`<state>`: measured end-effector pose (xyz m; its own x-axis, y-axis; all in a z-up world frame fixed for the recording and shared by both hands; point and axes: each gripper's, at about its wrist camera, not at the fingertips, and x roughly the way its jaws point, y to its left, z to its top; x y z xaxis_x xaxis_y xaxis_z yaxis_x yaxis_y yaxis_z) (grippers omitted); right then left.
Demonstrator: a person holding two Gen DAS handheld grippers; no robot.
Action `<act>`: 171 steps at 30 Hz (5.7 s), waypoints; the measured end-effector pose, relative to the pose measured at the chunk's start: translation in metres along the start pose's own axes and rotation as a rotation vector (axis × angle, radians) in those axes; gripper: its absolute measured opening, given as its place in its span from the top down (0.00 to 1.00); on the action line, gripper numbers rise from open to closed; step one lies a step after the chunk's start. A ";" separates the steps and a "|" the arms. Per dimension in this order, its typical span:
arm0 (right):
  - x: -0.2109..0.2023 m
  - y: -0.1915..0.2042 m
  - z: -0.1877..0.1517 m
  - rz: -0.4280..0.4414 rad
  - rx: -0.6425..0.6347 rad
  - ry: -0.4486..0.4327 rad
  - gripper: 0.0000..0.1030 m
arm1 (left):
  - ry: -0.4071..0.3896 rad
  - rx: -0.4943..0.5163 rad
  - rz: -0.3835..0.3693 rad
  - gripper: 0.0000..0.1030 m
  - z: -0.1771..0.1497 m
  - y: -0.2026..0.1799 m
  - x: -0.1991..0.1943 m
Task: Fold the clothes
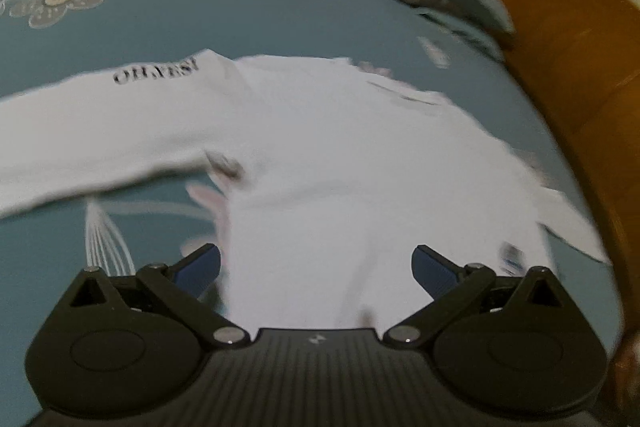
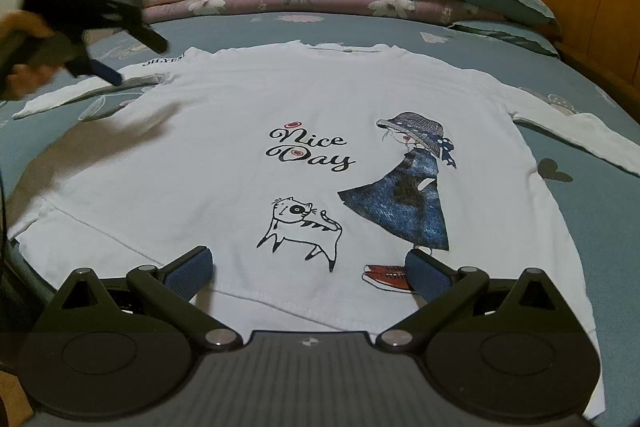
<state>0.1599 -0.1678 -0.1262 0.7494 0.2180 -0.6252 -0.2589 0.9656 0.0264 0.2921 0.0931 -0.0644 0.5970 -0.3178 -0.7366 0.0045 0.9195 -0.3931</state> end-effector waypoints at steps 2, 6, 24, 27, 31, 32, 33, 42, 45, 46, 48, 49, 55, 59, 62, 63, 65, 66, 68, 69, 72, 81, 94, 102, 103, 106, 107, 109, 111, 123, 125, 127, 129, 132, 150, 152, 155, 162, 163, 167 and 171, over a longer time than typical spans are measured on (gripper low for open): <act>0.000 0.001 -0.001 -0.003 -0.001 -0.004 0.00 | 0.010 0.002 -0.062 0.02 -0.021 -0.004 -0.013; 0.000 0.001 -0.002 -0.007 0.000 -0.009 0.00 | 0.060 0.005 -0.080 0.02 -0.055 -0.010 -0.011; 0.000 0.000 -0.002 -0.017 0.003 -0.012 0.00 | 0.075 -0.028 -0.092 0.01 -0.122 -0.013 -0.045; 0.000 0.000 -0.002 -0.017 0.002 -0.010 0.00 | 0.079 -0.015 -0.090 0.01 -0.131 -0.019 -0.035; 0.000 0.001 0.000 -0.022 0.004 -0.001 0.00 | 0.075 -0.030 -0.096 0.01 -0.151 -0.021 -0.039; 0.000 0.002 0.000 -0.025 0.004 0.004 0.00 | 0.089 -0.016 -0.093 0.01 -0.153 -0.024 -0.042; 0.000 0.002 0.001 -0.028 0.006 0.008 0.00 | 0.104 0.001 -0.088 0.01 -0.155 -0.026 -0.045; 0.000 0.004 -0.002 -0.030 0.001 -0.007 0.00 | -0.025 0.020 -0.111 0.01 -0.097 -0.028 -0.037; 0.000 0.004 -0.002 -0.028 0.000 -0.008 0.00 | -0.087 -0.012 -0.109 0.01 -0.069 -0.023 -0.020; 0.000 0.004 -0.001 -0.028 0.000 -0.008 0.00 | -0.098 -0.036 -0.108 0.01 -0.062 -0.018 -0.013; 0.000 0.004 -0.001 -0.026 -0.001 -0.007 0.00 | -0.096 -0.095 -0.110 0.01 -0.053 -0.006 0.002; 0.000 0.003 -0.001 -0.026 -0.001 -0.007 0.00 | -0.084 -0.128 -0.114 0.01 -0.050 0.001 0.010; 0.000 0.004 -0.001 -0.023 -0.004 -0.007 0.00 | -0.117 -0.186 -0.072 0.01 -0.046 0.014 0.020; 0.001 0.004 -0.002 -0.025 -0.004 -0.010 0.00 | -0.100 -0.089 -0.121 0.01 -0.056 -0.009 0.003; 0.001 0.005 -0.004 -0.030 -0.008 -0.024 0.00 | -0.094 0.036 -0.106 0.01 -0.069 -0.032 -0.009; 0.000 0.006 -0.005 -0.033 -0.012 -0.034 0.00 | -0.091 0.078 -0.088 0.01 -0.073 -0.040 -0.011; -0.001 0.007 -0.008 -0.038 -0.028 -0.057 0.00 | -0.092 0.143 -0.067 0.01 -0.080 -0.049 -0.015; -0.002 0.008 -0.007 -0.042 -0.033 -0.055 0.00 | -0.091 0.171 -0.058 0.01 -0.083 -0.053 -0.016; -0.005 0.011 -0.005 -0.046 -0.050 -0.061 0.00 | -0.083 0.210 -0.036 0.01 -0.088 -0.058 -0.020; -0.008 0.014 -0.004 -0.044 -0.063 -0.070 0.00 | -0.087 0.220 -0.022 0.01 -0.089 -0.059 -0.021; -0.024 0.033 -0.001 0.002 -0.152 -0.141 0.00 | -0.114 0.223 0.017 0.01 -0.088 -0.055 -0.021; -0.043 0.128 -0.011 0.183 -0.699 -0.124 0.00 | -0.105 0.212 -0.094 0.01 -0.078 -0.033 0.000; -0.018 0.189 -0.018 0.077 -0.965 -0.063 0.00 | -0.111 0.194 -0.172 0.01 -0.088 -0.001 -0.014; -0.019 0.200 -0.019 0.053 -1.030 -0.081 0.00 | -0.137 0.174 -0.192 0.01 -0.086 0.006 -0.023; -0.020 0.199 -0.019 0.046 -1.028 -0.079 0.00 | -0.138 0.172 -0.193 0.01 -0.086 0.006 -0.023; -0.025 0.194 -0.020 0.021 -1.030 -0.079 0.00 | -0.136 0.176 -0.205 0.01 -0.086 0.005 -0.022; -0.025 0.192 -0.021 0.016 -1.029 -0.075 0.00 | -0.133 0.176 -0.213 0.01 -0.087 0.005 -0.022; -0.028 0.191 -0.025 0.011 -1.021 -0.076 0.00 | -0.127 0.179 -0.231 0.01 -0.087 0.004 -0.020; -0.028 0.192 -0.024 -0.004 -1.019 -0.091 0.00 | -0.126 0.193 -0.236 0.01 -0.089 0.002 -0.020; -0.021 0.200 -0.019 -0.079 -1.117 -0.127 0.00 | -0.126 0.203 -0.235 0.01 -0.091 0.002 -0.021; -0.023 0.192 -0.023 -0.115 -1.144 -0.117 0.00 | -0.128 0.198 -0.235 0.01 -0.091 0.004 -0.022; -0.028 0.185 -0.027 -0.136 -1.148 -0.104 0.00 | -0.131 0.194 -0.234 0.01 -0.090 0.005 -0.022; -0.031 0.180 -0.031 -0.146 -1.146 -0.090 0.00 | -0.132 0.187 -0.235 0.01 -0.090 0.006 -0.022; -0.029 0.181 -0.034 -0.165 -1.164 -0.107 0.02 | -0.132 0.186 -0.237 0.01 -0.090 0.005 -0.021; -0.020 0.189 -0.011 0.088 -1.065 0.125 0.97 | -0.155 0.119 -0.269 0.01 -0.084 0.020 -0.028; -0.023 0.183 -0.003 0.142 -1.032 0.170 0.97 | -0.148 0.104 -0.270 0.01 -0.083 0.023 -0.027; -0.031 0.178 0.008 0.224 -0.975 0.223 0.91 | -0.155 0.098 -0.268 0.01 -0.081 0.025 -0.028; -0.016 0.173 0.070 0.238 -0.764 0.108 0.49 | -0.221 -0.039 -0.303 0.01 -0.071 0.057 -0.043; -0.001 0.173 0.080 0.227 -0.719 0.100 0.47 | -0.228 -0.062 -0.314 0.01 -0.069 0.063 -0.044; 0.066 0.171 0.115 0.213 -0.549 0.102 0.44 | -0.242 -0.130 -0.340 0.01 -0.064 0.084 -0.048; 0.111 0.158 0.147 0.263 -0.345 0.101 0.37 | -0.239 -0.159 -0.303 0.01 -0.060 0.092 -0.043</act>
<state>0.2921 0.0297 -0.0772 0.5717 0.4182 -0.7059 -0.6338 0.7715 -0.0563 0.2192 0.1772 -0.1019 0.7572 -0.4886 -0.4335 0.0960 0.7397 -0.6660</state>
